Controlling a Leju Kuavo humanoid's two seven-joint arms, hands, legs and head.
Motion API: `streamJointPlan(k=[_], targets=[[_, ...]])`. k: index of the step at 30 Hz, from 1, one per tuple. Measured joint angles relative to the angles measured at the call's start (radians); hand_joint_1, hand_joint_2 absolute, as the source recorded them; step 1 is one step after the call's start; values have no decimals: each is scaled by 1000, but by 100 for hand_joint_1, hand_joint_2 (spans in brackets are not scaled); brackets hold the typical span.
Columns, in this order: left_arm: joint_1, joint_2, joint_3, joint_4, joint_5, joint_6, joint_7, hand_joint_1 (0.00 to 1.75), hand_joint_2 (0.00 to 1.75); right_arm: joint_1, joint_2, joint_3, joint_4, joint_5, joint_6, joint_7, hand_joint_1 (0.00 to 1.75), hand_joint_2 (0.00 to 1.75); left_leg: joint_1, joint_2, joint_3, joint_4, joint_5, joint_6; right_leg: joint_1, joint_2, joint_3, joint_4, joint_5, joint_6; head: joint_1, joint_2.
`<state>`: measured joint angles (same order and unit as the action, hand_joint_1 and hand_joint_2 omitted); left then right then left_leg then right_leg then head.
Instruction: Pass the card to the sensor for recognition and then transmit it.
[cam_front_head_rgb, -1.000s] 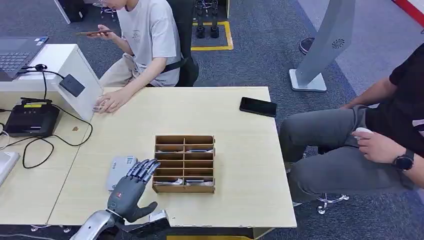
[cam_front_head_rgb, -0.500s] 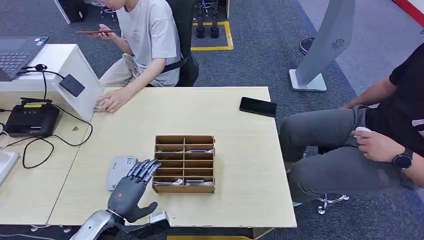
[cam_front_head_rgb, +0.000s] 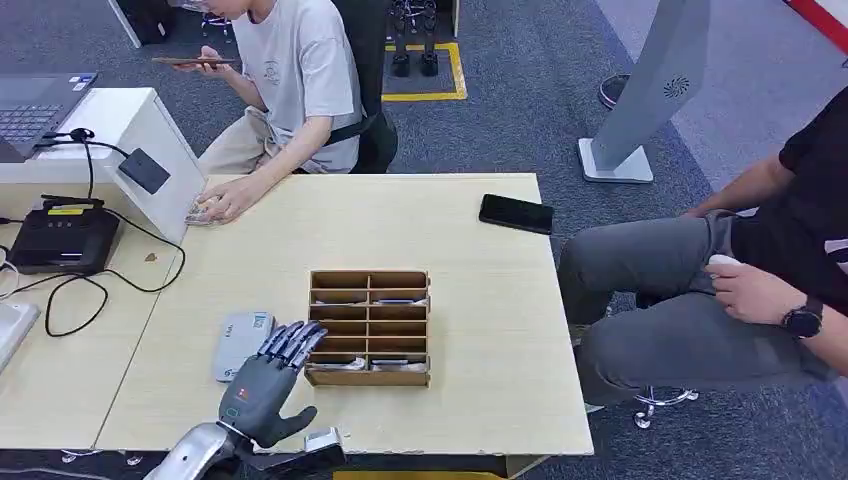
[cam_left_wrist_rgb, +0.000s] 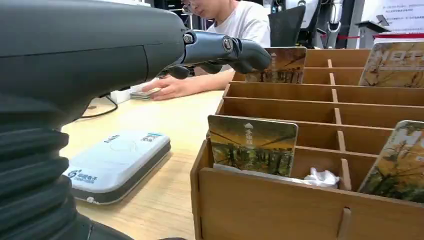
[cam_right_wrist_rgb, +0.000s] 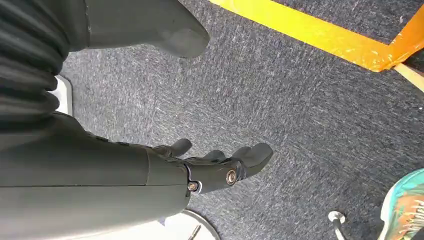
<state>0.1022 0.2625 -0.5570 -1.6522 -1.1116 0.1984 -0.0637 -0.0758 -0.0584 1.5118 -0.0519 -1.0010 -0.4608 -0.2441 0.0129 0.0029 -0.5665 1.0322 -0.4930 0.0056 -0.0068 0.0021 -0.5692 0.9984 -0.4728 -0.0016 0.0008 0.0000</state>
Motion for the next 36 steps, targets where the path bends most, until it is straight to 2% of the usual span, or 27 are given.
streamJointPlan(k=[7, 8, 9, 36], targets=[[-1, -5, -5, 7, -7, 0, 3, 0, 175, 0, 2, 0, 0, -1, 0, 0, 0, 175, 0, 0, 0, 0, 0, 0, 0, 0, 0, 0, 0, 0, 0, 0], [-1, -5, -5, 7, -7, 0, 3, 17, 175, 0, 2, 0, 0, -1, 0, 1, 0, 175, 0, 0, 0, 0, 0, 0, 0, 0, 0, 0, 0, 0, 0, 0], [-2, -6, -5, 7, -8, 0, 3, 42, 175, 0, 2, 0, 0, -1, 0, 2, 0, 175, 0, 0, 0, 0, 0, 0, 0, 0, 0, 0, 0, 0, 0, 0], [-5, -10, -13, 18, -8, 0, 10, 42, 175, 0, 2, 16, 0, -1, 0, 2, 0, 175, 0, 0, 0, 0, 0, 0, 0, 0, 0, 0, 0, 0, 0, 0]])
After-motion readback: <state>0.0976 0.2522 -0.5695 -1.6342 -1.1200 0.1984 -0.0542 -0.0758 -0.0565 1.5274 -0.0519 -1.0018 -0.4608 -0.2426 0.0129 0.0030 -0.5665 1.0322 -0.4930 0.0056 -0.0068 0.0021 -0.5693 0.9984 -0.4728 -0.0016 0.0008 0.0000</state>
